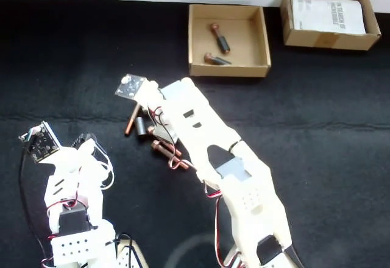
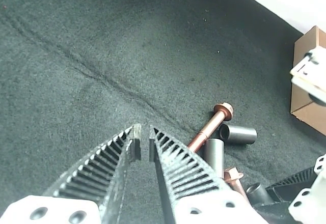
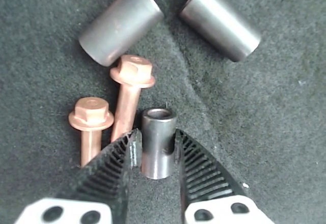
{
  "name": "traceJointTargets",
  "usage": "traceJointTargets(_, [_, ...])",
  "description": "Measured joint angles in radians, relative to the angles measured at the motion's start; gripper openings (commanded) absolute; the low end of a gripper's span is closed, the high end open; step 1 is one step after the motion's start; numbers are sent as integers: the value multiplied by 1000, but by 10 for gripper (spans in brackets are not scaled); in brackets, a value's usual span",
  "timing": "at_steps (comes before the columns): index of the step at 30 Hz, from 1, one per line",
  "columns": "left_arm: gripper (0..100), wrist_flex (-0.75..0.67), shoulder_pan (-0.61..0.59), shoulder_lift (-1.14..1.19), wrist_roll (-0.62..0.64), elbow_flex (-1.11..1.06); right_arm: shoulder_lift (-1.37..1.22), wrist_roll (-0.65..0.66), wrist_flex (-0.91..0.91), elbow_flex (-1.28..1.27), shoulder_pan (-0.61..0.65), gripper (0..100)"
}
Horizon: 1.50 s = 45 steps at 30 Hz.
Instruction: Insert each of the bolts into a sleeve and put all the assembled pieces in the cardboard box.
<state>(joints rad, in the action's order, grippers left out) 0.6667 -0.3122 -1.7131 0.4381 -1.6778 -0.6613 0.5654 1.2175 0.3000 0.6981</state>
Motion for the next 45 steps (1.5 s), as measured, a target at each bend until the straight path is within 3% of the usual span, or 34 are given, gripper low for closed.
traceJointTargets(8, [56, 0, 0, 0, 0, 0, 9, 0, 81, 121, -66, 7])
traceJointTargets(21, [53, 0, 0, 0, 8, 0, 172, 0, 512, 563, -143, 7])
traceJointTargets(26, [53, 18, 2, 0, 95, 0, 333, -95, 535, 606, -218, 7])
traceJointTargets(32, [53, 146, 31, 0, 37, 129, 574, -169, 537, 434, -278, 7])
traceJointTargets(40, [53, 377, 166, -3, -104, 370, 927, -192, 537, 81, -287, 7])
traceJointTargets(45, [53, 420, 236, 48, -161, 417, 1125, -222, 517, -97, -290, 7])
